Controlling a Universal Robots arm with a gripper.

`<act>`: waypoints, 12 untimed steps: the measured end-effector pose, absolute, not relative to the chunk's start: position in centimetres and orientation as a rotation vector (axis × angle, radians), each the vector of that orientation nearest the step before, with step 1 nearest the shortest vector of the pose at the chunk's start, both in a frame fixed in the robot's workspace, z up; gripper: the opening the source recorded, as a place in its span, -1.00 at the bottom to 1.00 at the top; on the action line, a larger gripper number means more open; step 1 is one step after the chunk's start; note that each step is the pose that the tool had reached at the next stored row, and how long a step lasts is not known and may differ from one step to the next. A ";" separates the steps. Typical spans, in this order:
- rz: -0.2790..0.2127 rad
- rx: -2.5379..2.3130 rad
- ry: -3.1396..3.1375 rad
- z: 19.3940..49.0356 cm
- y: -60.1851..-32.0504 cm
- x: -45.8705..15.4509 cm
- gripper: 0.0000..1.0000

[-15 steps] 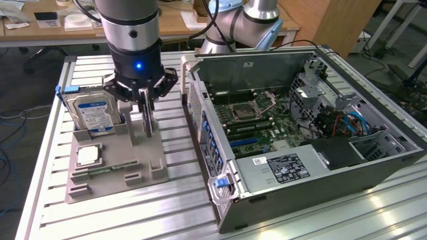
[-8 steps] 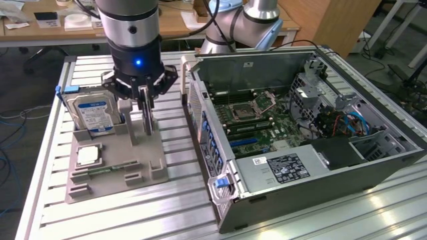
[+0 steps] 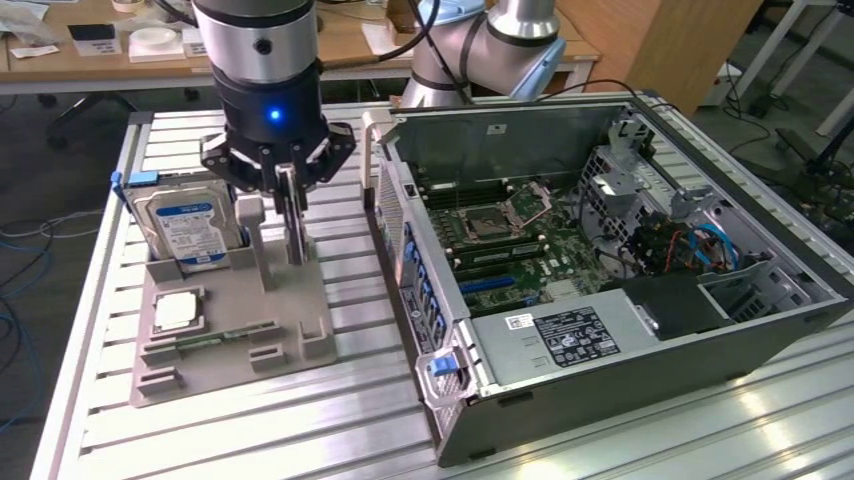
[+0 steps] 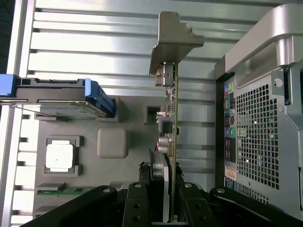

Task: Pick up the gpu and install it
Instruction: 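Pick up the gpu and move the gpu toward the slot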

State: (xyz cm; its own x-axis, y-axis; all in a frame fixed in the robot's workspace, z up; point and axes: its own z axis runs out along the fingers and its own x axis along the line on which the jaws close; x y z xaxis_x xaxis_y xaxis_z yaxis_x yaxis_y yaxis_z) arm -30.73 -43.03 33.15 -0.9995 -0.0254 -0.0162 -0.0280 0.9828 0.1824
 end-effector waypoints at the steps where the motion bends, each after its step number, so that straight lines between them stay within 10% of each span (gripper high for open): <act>1: 0.288 -0.042 3.114 33.2 -43.0 -30.7 -0.44; 12: 0.296 -0.042 3.113 34.2 -43.0 -30.7 -0.44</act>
